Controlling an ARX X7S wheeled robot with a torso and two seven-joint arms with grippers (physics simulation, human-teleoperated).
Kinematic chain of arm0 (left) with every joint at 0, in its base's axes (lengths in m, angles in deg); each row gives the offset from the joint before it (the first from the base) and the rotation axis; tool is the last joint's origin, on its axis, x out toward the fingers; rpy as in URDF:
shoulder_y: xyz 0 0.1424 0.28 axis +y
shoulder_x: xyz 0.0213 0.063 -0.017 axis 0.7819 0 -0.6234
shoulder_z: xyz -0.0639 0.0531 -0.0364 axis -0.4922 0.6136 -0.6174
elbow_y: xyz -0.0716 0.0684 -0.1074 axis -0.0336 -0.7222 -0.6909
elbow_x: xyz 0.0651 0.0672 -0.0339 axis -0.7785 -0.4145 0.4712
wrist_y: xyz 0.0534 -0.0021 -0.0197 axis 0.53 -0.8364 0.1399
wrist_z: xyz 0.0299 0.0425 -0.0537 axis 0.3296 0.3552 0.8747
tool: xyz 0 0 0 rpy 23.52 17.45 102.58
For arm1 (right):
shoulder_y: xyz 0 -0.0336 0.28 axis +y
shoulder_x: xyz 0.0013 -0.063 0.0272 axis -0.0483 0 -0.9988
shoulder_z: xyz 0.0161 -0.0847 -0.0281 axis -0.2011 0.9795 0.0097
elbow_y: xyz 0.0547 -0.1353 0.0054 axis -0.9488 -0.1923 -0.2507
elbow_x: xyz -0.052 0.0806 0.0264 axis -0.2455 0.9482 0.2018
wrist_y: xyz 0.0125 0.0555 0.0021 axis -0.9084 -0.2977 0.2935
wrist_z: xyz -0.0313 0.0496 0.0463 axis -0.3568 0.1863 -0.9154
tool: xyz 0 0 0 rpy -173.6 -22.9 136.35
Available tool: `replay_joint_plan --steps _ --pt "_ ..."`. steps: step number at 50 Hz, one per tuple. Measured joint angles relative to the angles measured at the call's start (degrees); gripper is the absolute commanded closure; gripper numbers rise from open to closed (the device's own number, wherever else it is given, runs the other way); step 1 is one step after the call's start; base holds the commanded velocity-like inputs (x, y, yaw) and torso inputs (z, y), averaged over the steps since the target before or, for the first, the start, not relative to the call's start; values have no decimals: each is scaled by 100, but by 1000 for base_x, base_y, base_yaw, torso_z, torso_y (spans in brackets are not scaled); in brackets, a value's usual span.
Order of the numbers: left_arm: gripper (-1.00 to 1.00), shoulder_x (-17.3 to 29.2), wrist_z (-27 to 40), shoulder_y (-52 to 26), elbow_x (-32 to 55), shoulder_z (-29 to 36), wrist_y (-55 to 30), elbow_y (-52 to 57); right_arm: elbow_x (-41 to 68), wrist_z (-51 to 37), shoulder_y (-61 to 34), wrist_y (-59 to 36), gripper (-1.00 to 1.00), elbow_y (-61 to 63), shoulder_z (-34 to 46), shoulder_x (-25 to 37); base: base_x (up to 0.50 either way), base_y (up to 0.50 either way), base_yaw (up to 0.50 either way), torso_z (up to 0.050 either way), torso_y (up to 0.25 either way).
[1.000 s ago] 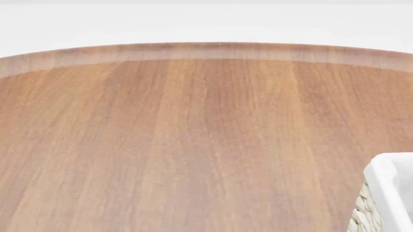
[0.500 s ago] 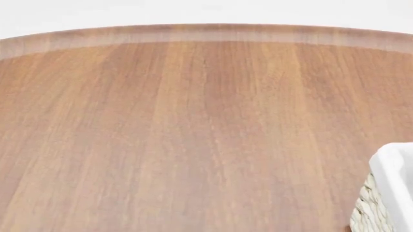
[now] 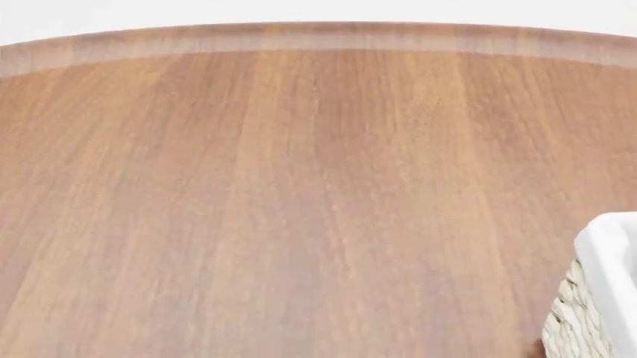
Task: Pick the milk and place it in the basket.
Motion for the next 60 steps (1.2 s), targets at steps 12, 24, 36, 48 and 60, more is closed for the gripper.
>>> replay_joint_plan --steps 12,24,36,48,60 --pt "-100 -68 -51 77 -34 -113 -51 10 4 3 -23 -52 100 82 28 29 0 0 0 0 0" --pt "-100 -72 -55 108 -28 -157 -62 15 -19 -58 -79 0 -100 101 15 39 0 0 0 0 1" --pt "-100 -139 -126 165 -101 -231 -129 23 -47 -120 -136 54 -100 101 4 49 0 0 0 0 0" --pt "-100 -171 -156 189 -143 -252 -154 28 -44 -163 -145 86 -100 92 3 56 0 0 0 0 0" --pt "-100 -148 -122 174 -137 -205 -130 26 -131 -164 -592 233 -100 -248 -53 -123 0 0 0 0 0"
